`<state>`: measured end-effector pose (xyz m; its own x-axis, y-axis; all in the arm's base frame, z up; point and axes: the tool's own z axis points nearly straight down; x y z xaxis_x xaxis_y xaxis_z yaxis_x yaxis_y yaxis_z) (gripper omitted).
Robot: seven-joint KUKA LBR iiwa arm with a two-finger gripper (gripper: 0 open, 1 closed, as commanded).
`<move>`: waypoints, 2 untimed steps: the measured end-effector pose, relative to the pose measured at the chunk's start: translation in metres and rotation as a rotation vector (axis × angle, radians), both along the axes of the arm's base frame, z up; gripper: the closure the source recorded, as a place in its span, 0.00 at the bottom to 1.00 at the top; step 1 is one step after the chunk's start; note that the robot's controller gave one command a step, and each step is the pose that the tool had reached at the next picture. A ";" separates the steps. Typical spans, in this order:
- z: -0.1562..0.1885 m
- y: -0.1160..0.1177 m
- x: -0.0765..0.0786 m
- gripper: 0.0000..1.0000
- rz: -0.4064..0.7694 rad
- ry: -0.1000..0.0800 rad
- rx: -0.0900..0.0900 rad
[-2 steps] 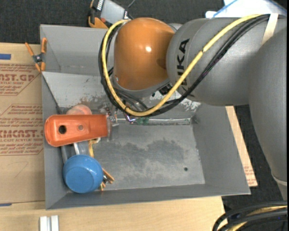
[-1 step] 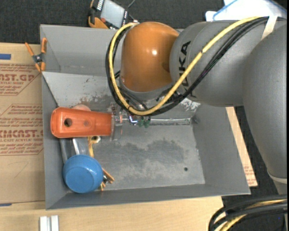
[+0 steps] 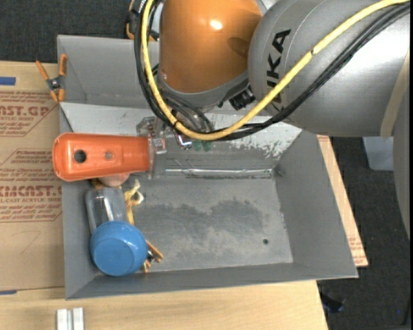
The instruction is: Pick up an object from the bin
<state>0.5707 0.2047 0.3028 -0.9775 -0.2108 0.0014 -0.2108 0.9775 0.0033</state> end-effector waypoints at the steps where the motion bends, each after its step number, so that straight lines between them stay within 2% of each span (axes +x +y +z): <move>1: -0.027 -0.016 0.003 0.00 -0.039 0.002 -0.001; 2: 0.034 0.010 0.010 0.00 -0.001 -0.015 0.007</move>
Offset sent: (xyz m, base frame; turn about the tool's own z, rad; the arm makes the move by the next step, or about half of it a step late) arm 0.0089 0.0088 0.0303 0.0023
